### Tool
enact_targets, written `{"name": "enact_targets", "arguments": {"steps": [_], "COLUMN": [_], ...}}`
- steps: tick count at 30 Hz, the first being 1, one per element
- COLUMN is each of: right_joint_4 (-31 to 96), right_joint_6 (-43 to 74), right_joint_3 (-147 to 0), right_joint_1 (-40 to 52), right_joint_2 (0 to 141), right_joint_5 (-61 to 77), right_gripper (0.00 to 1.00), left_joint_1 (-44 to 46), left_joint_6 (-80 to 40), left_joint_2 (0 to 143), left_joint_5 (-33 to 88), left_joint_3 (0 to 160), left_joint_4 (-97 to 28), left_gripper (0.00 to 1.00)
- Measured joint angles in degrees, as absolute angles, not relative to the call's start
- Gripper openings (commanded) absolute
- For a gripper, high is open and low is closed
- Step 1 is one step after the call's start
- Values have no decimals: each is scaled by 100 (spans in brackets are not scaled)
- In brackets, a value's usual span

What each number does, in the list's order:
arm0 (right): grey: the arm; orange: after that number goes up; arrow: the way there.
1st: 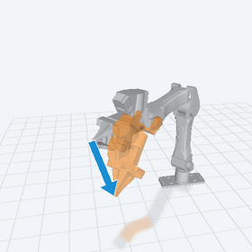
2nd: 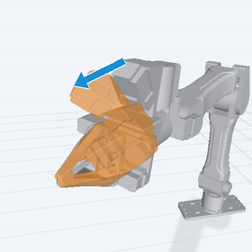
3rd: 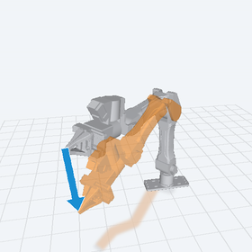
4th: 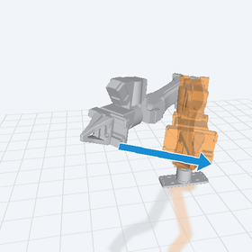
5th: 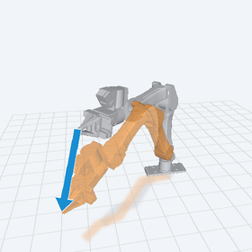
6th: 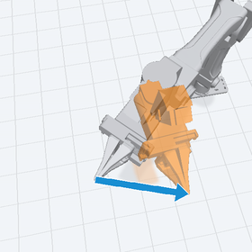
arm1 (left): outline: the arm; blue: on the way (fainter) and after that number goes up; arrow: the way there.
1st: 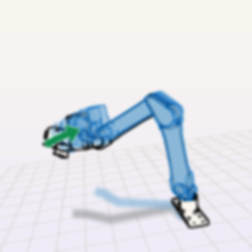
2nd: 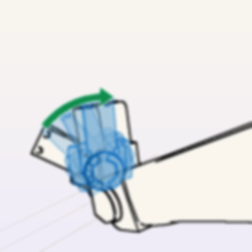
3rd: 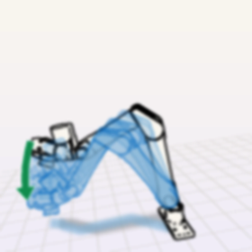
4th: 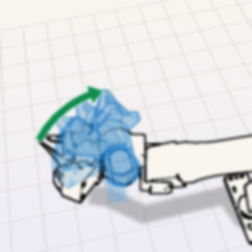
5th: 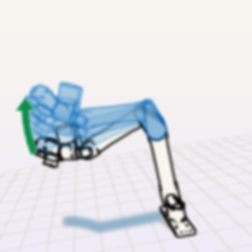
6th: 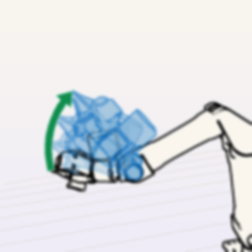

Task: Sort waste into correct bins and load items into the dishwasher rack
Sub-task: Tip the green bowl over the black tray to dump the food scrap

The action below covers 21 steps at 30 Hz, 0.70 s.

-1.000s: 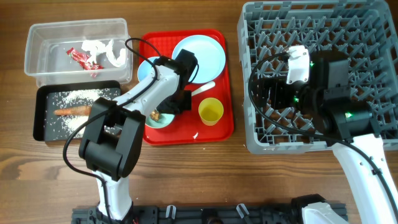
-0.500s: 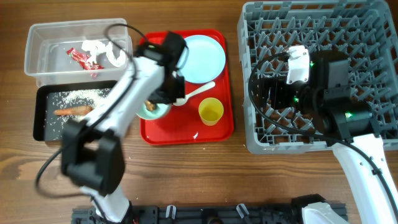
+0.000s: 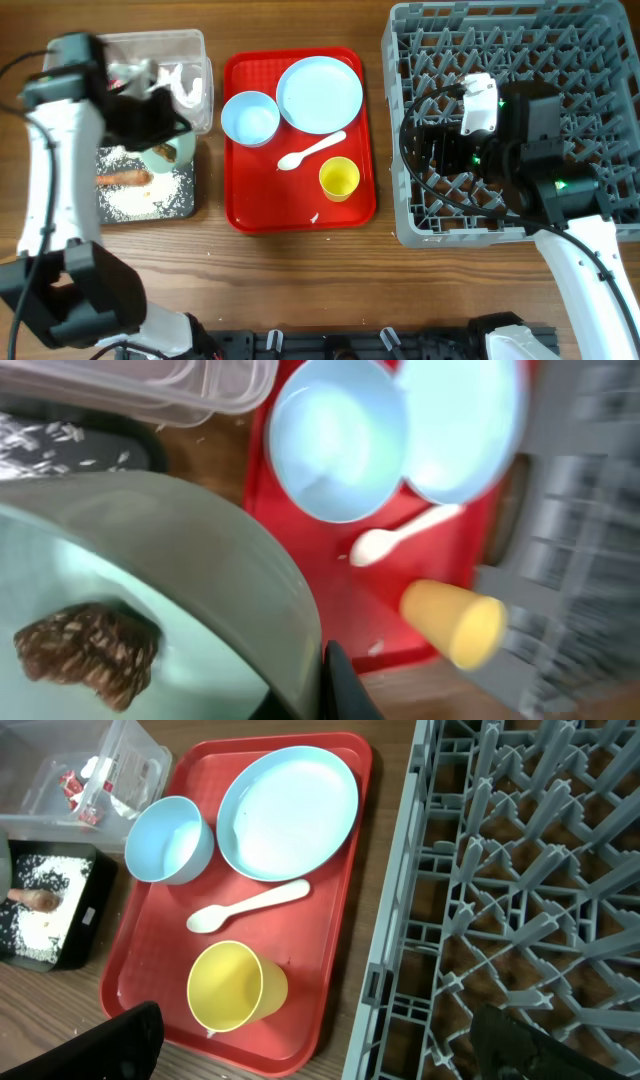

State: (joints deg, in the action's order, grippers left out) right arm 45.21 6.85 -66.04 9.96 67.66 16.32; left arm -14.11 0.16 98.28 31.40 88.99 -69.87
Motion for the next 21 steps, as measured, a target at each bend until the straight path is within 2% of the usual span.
{"name": "enact_targets", "arguments": {"steps": [8,16,21], "right_joint_4": [4521,4521,4519], "right_joint_6": [685,685,685], "right_joint_3": [-6604,-6604,-6604], "right_joint_1": [996,996,996], "right_joint_2": [6766,6766,6766], "right_joint_5": [1632,1632,1632], "right_gripper": [100,100,100], "left_joint_1": [-3232,-4202,-4401], "left_joint_6": [1328,1175,1050], "left_joint_2": [10363,10888,10910], "left_joint_5": [6252,7717,8090], "left_joint_3": [8324,7695,7618], "left_joint_4": [-6777,-6792,-6792], "left_gripper": [4,4,4]}}
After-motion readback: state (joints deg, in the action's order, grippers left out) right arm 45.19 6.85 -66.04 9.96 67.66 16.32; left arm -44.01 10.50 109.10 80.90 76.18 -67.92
